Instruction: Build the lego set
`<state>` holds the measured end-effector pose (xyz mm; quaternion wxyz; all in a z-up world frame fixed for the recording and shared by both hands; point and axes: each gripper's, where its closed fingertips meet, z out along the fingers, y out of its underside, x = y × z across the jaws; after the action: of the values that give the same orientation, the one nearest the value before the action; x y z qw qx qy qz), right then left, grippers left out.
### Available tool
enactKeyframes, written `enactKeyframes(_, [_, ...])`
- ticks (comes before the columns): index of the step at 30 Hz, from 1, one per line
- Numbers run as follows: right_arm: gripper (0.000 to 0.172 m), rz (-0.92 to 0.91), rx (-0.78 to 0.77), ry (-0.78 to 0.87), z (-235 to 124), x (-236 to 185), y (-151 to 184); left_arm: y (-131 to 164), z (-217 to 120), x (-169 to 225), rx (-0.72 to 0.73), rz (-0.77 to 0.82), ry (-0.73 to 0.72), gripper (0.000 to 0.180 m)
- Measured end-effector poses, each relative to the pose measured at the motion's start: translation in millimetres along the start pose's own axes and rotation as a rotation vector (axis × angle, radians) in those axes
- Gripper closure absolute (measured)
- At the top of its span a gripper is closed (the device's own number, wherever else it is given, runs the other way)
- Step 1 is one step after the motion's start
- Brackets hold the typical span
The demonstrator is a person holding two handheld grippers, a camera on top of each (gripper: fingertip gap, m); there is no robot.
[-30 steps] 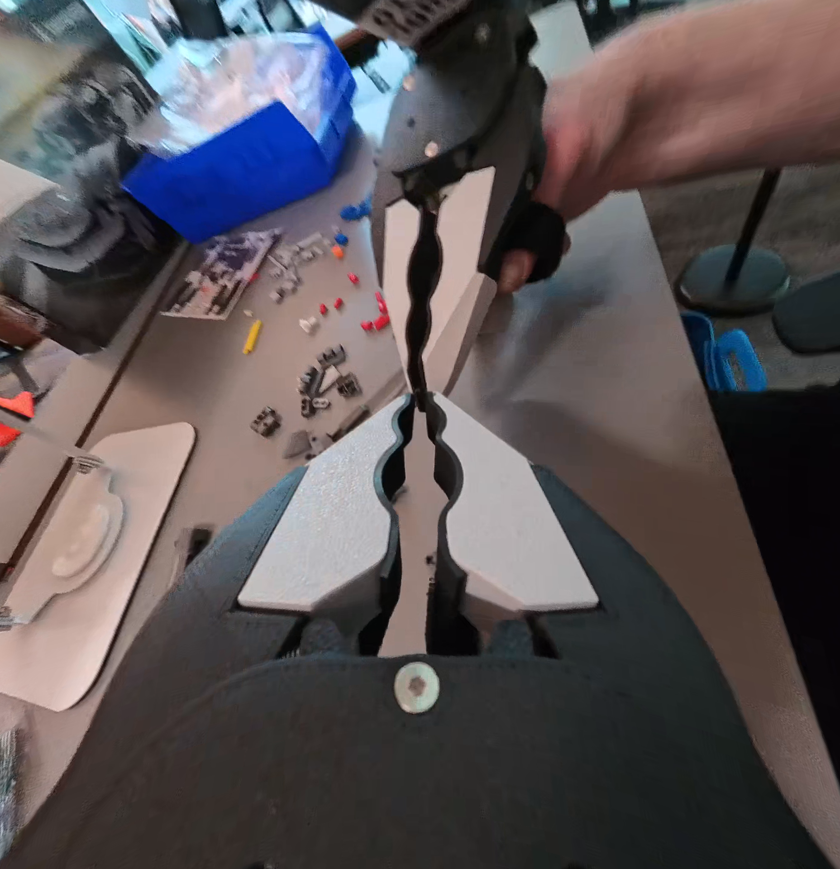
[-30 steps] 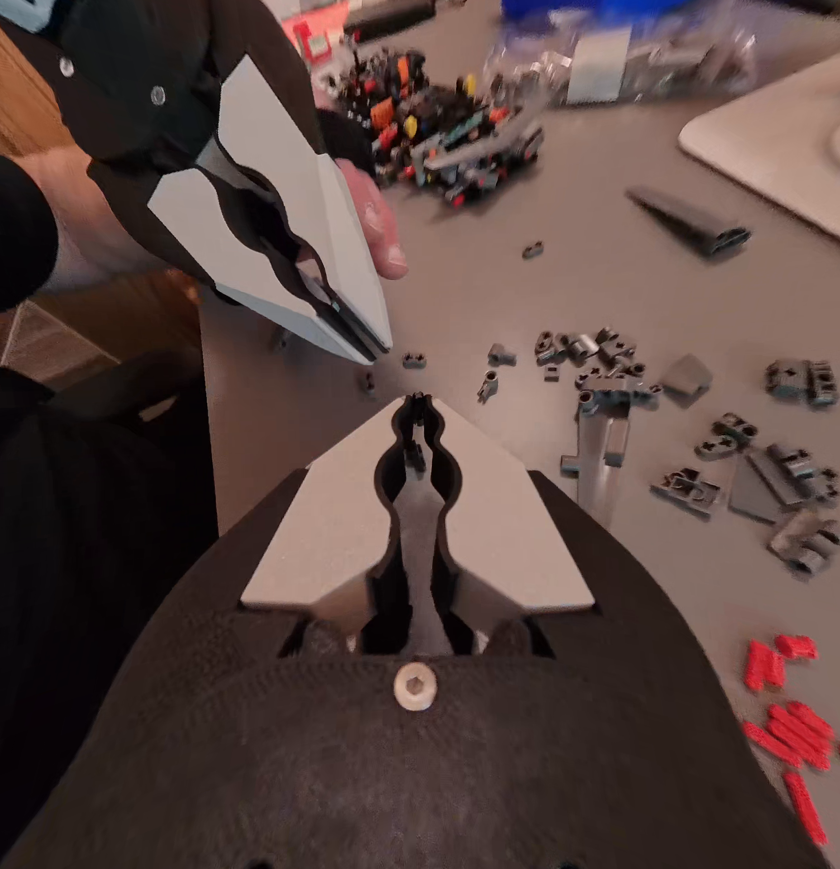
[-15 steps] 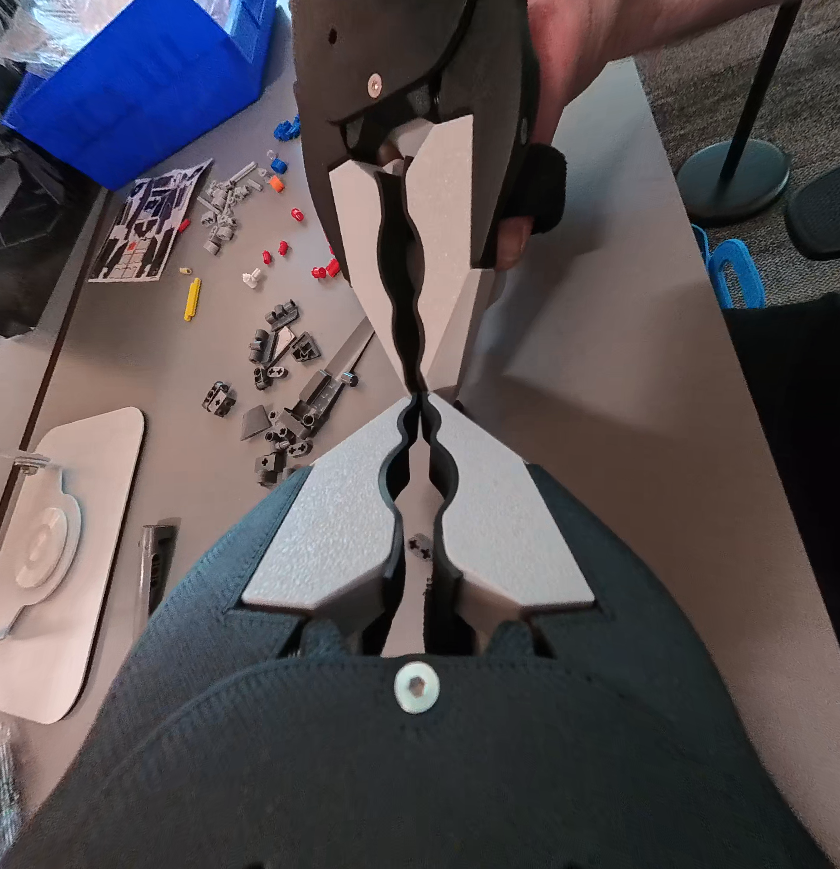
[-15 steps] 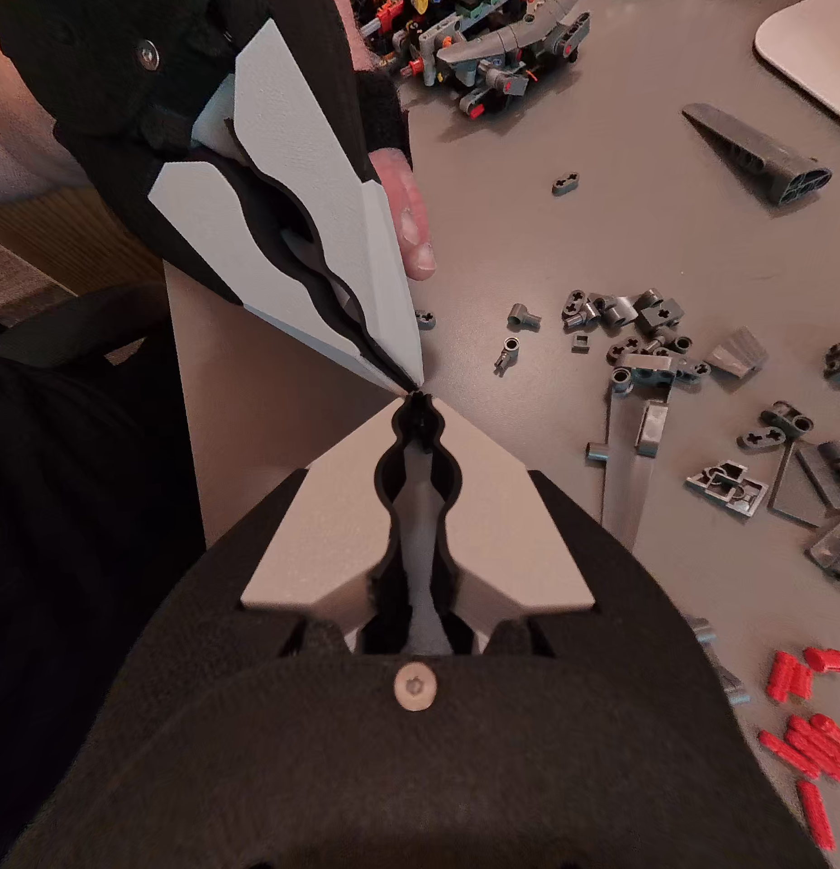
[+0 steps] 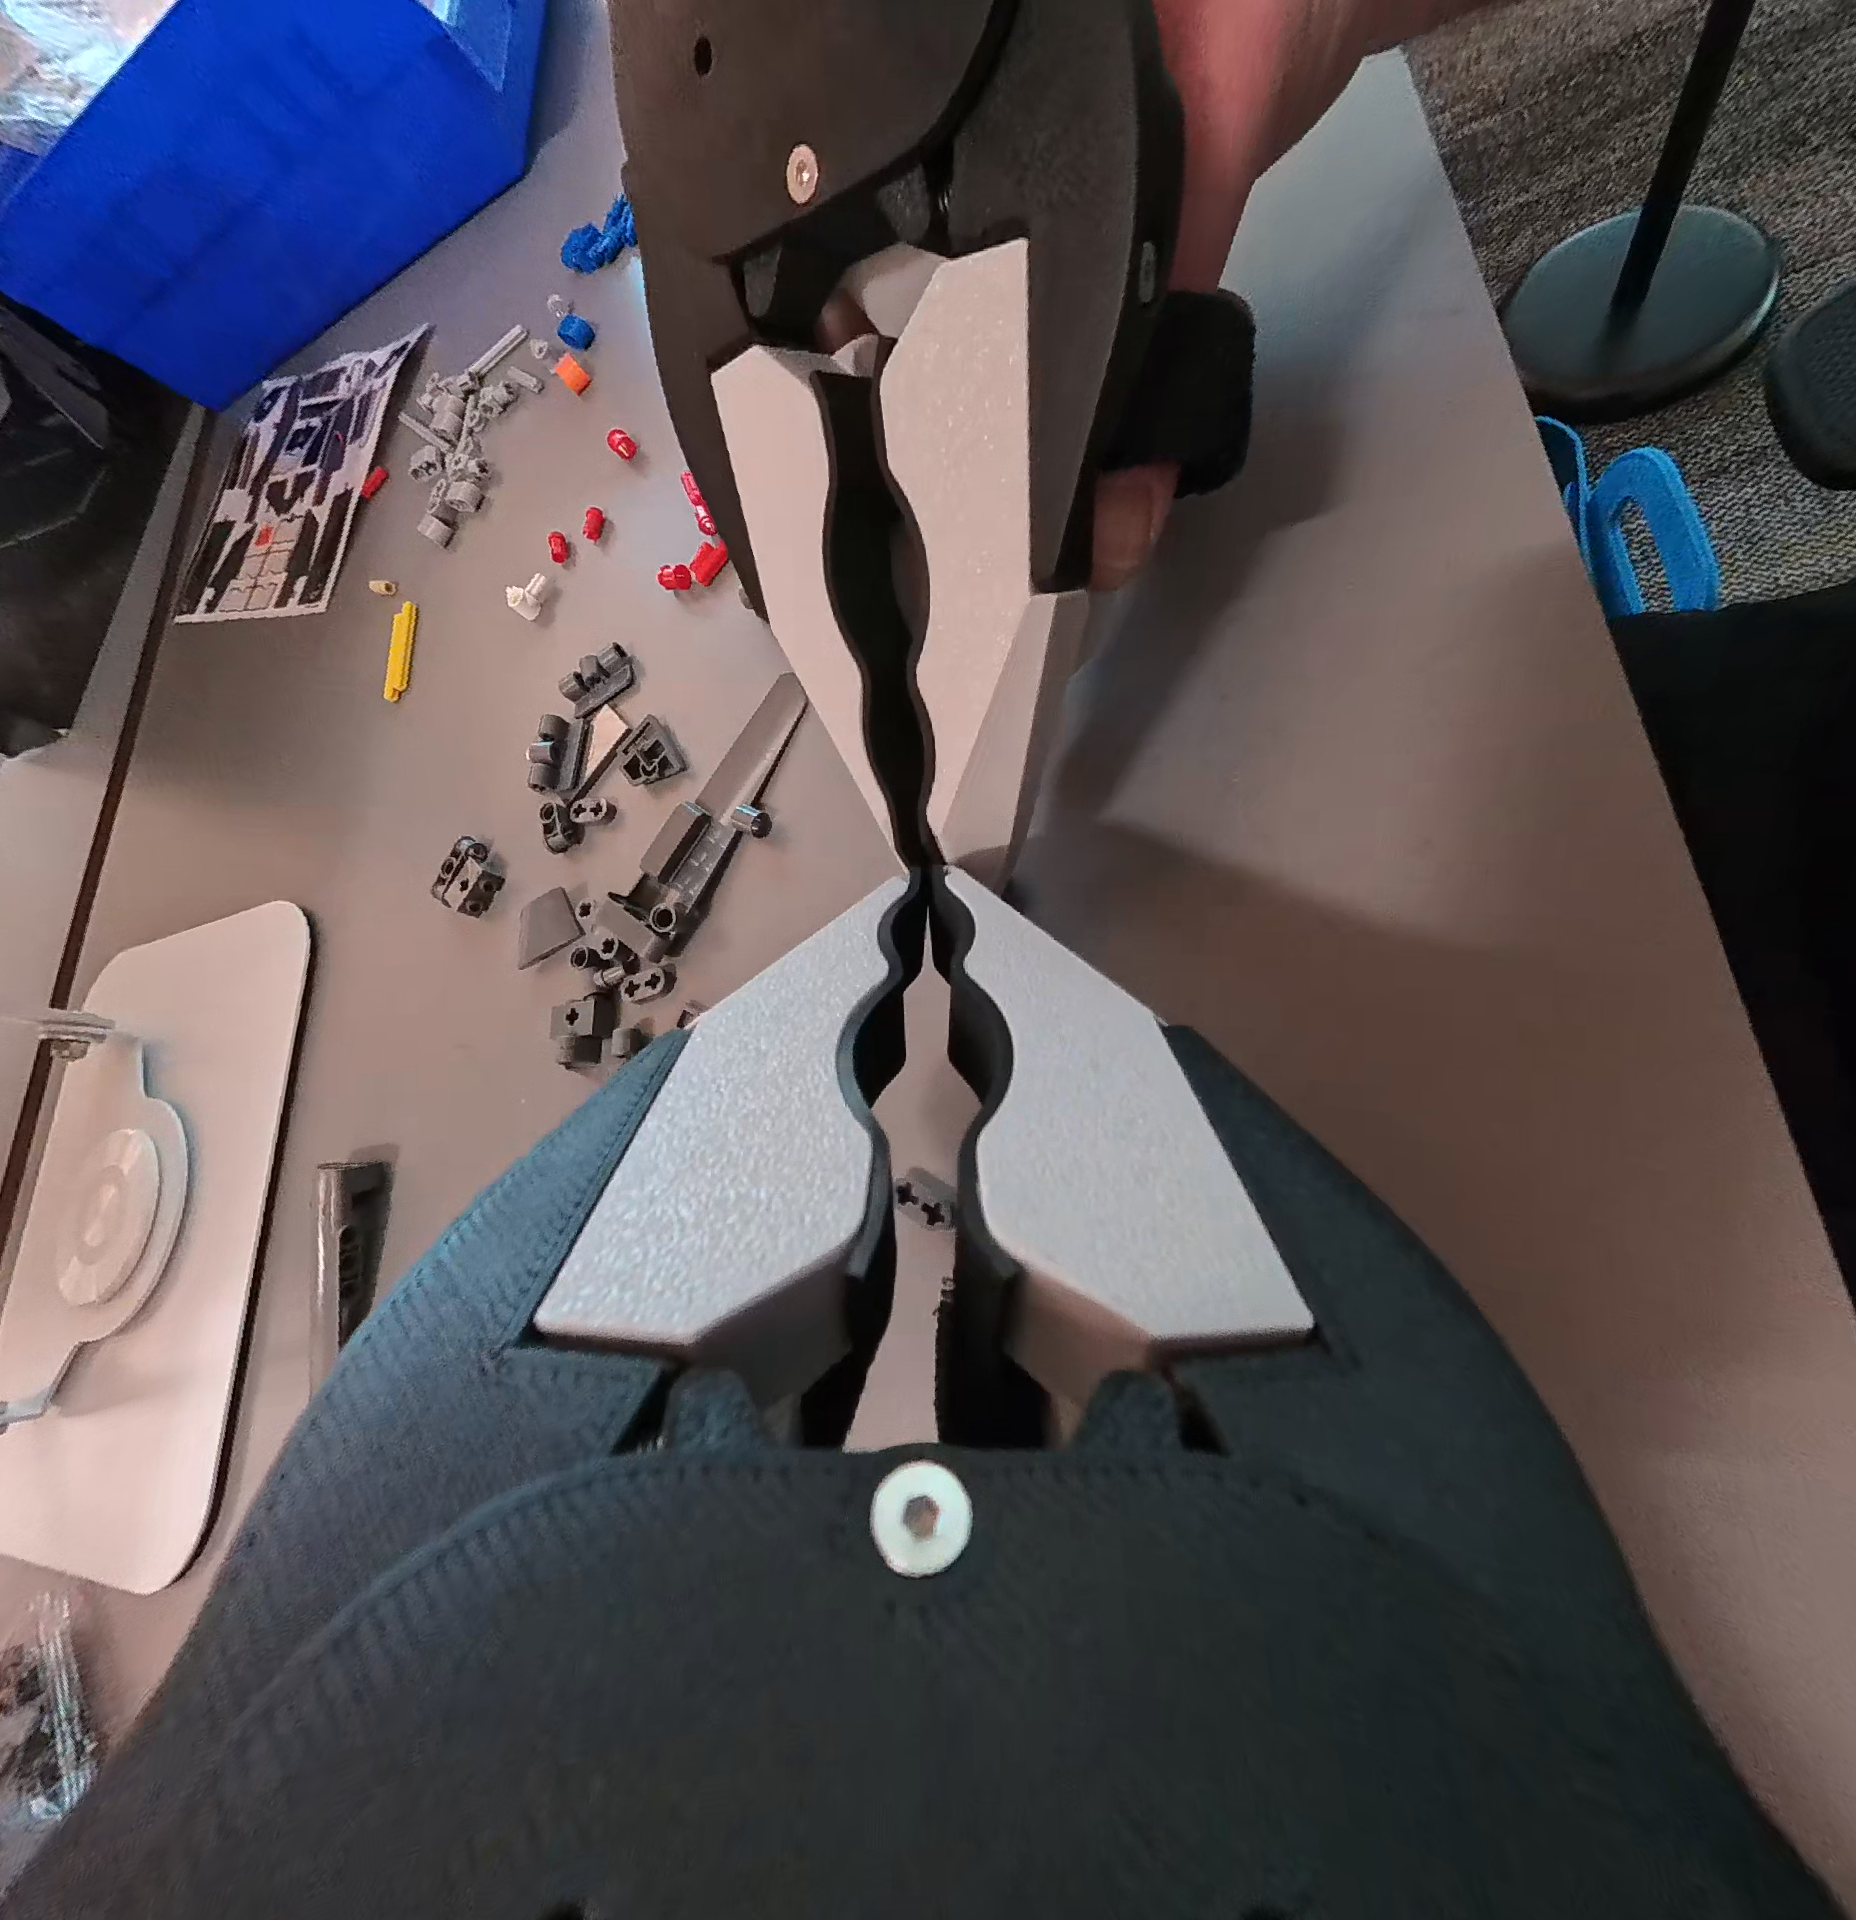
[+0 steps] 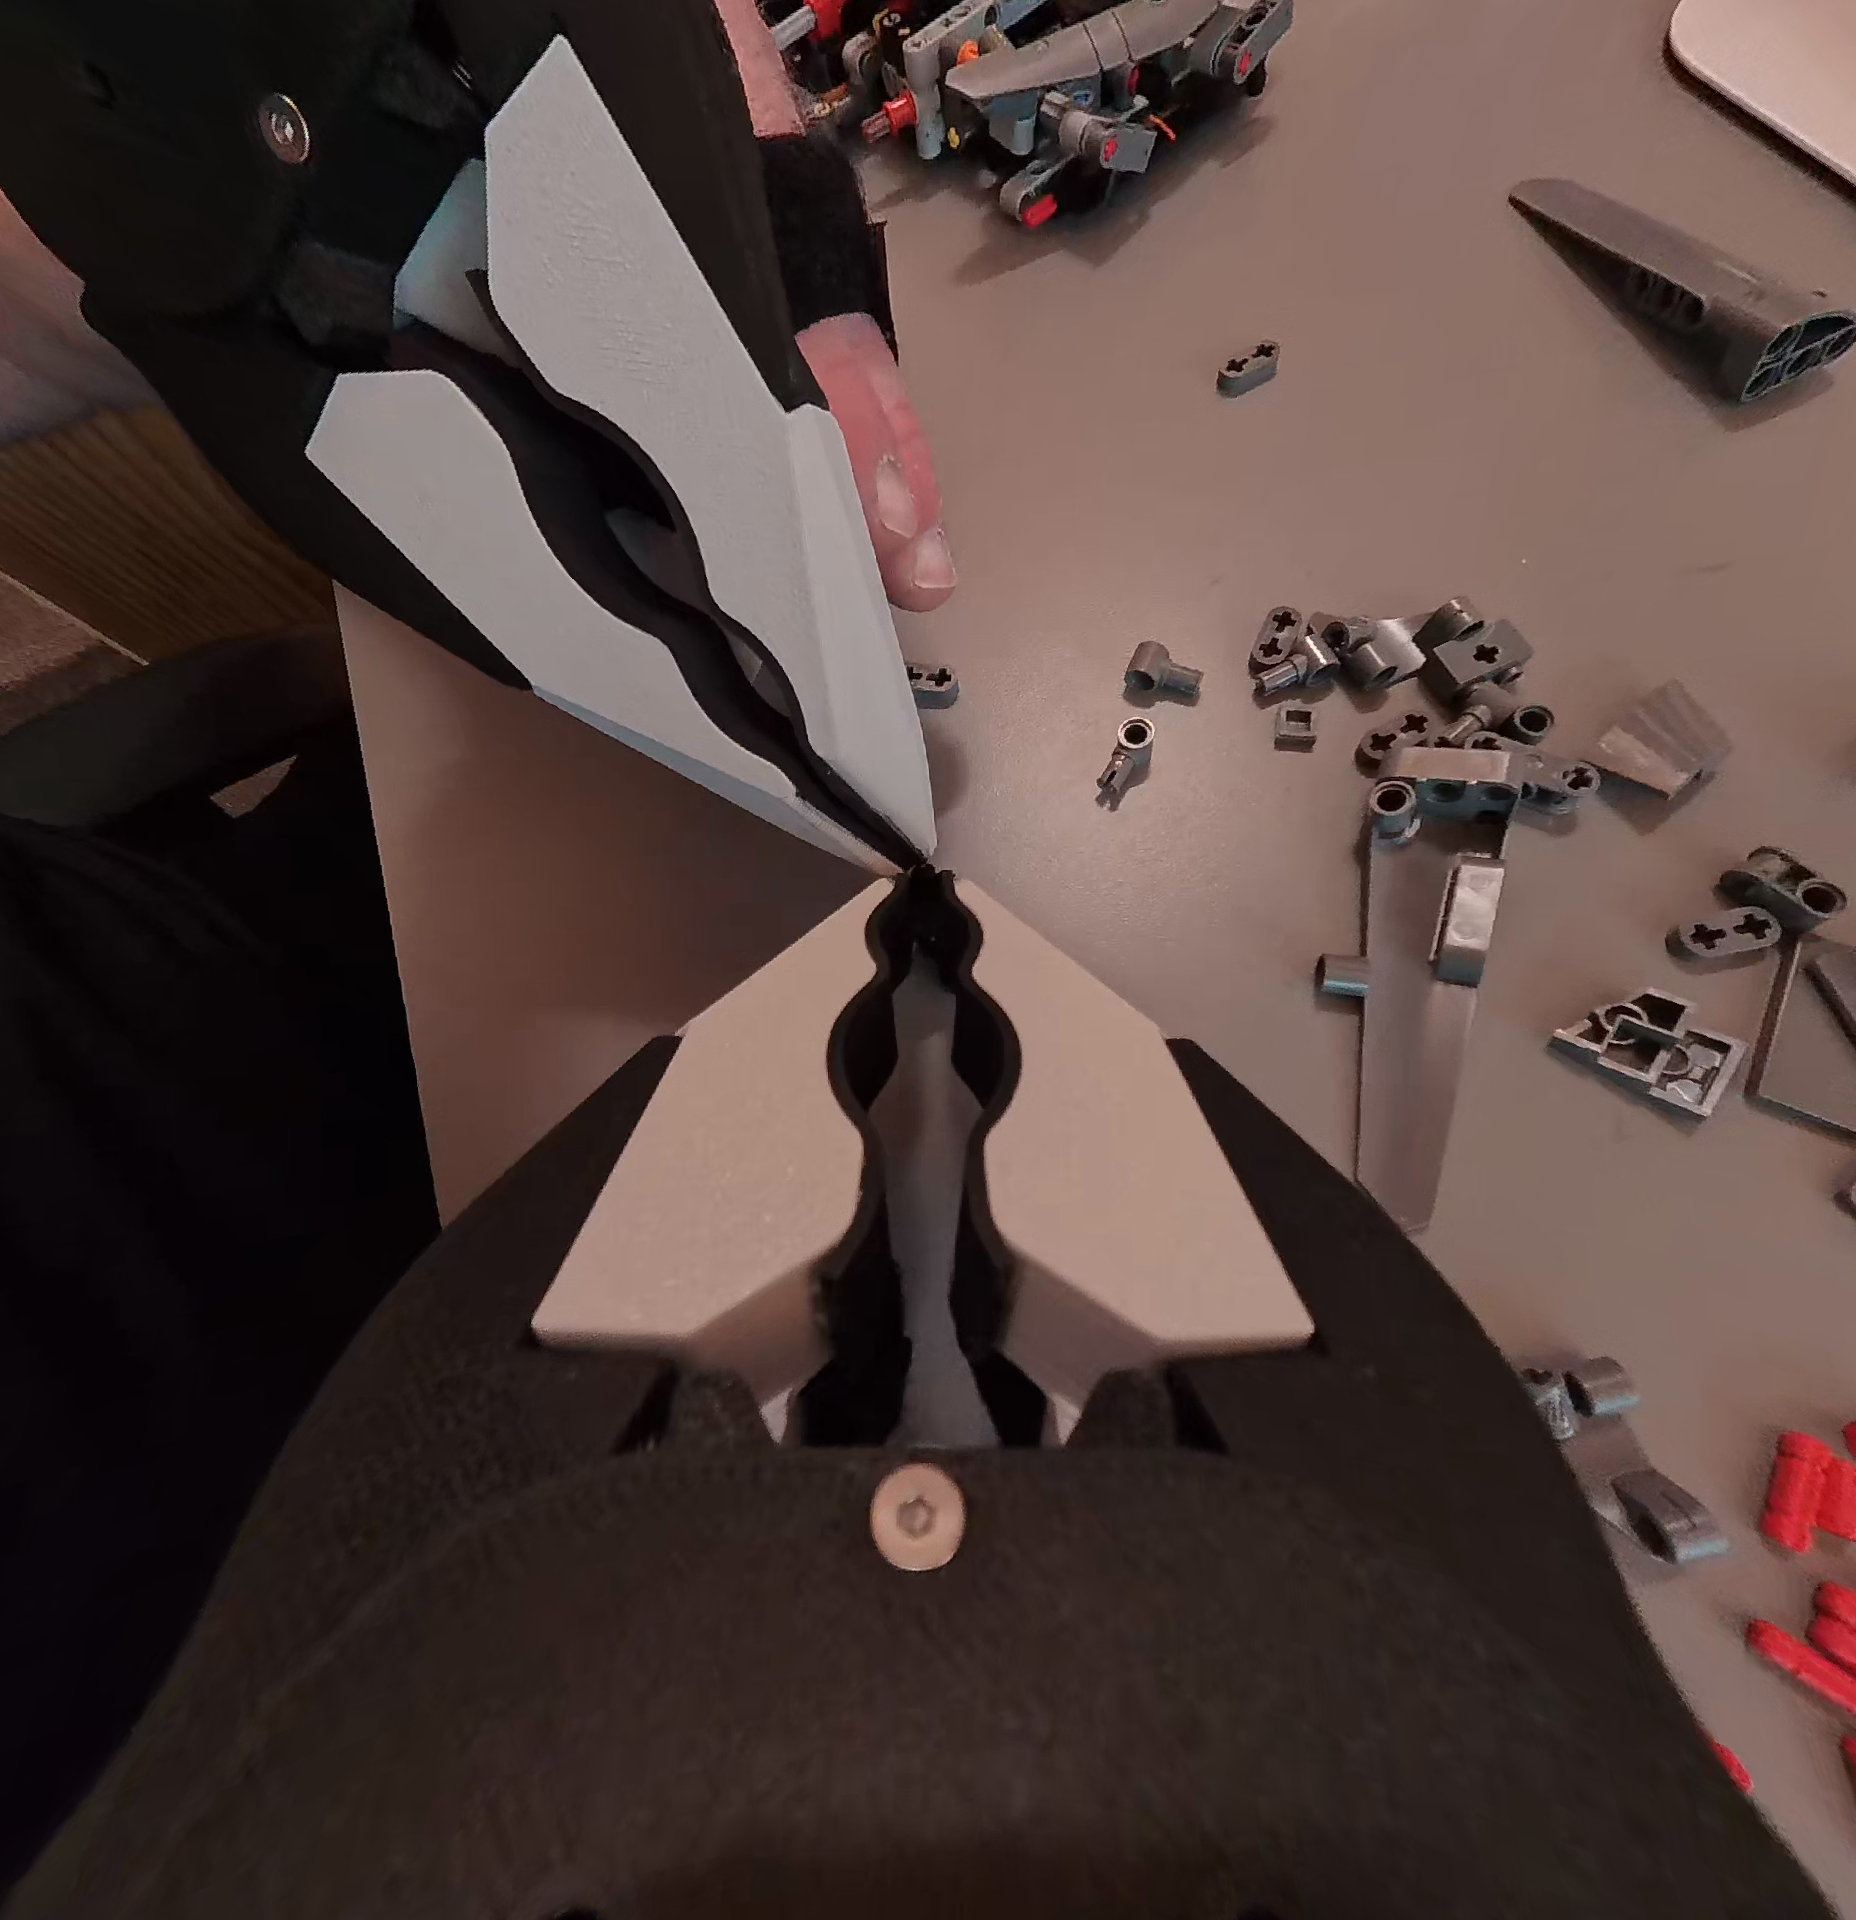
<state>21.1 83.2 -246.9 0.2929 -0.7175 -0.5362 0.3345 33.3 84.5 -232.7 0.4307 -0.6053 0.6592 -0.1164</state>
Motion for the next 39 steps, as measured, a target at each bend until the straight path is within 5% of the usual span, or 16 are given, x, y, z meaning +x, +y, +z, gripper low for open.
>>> enactKeyframes(22, [0.171, -0.186, 0.015, 0.043, -1.2, -1.3, 2.9, -1.7, 1.6, 4.7, -0.002, 0.076, -0.025, 0.18])
enactKeyframes(39, [0.172, -0.129, 0.031, 0.002, -3.9, 0.8, 0.2, -5.3, 0.9, 0.9, 0.02, 0.053, -0.035, 0.18])
